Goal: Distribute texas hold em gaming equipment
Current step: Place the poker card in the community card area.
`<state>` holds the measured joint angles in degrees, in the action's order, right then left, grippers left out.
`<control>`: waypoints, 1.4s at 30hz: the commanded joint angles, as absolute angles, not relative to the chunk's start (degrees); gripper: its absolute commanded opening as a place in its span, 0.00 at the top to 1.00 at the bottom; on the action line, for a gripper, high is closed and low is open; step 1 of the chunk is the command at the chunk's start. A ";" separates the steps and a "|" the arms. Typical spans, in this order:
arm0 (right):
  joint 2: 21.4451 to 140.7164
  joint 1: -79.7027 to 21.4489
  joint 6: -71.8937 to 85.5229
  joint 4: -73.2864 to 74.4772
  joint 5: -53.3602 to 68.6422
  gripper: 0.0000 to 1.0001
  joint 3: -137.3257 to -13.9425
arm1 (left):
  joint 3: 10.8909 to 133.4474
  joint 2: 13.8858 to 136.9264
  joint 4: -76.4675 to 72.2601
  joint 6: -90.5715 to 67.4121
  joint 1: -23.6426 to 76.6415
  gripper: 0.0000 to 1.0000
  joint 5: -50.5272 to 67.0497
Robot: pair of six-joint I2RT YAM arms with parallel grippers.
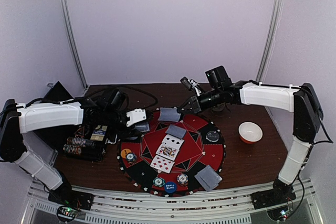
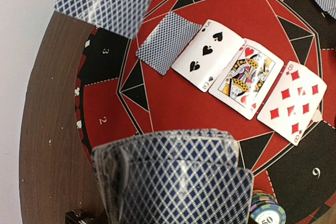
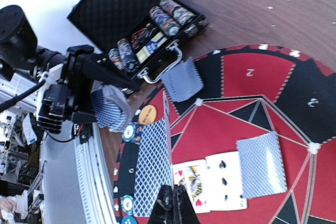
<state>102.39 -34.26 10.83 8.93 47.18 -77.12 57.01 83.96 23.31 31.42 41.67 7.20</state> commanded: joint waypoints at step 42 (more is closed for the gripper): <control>125.27 -22.94 16.56 -2.56 44.60 0.91 -77.73 | 57.37 84.02 21.67 31.64 41.71 0.50 7.65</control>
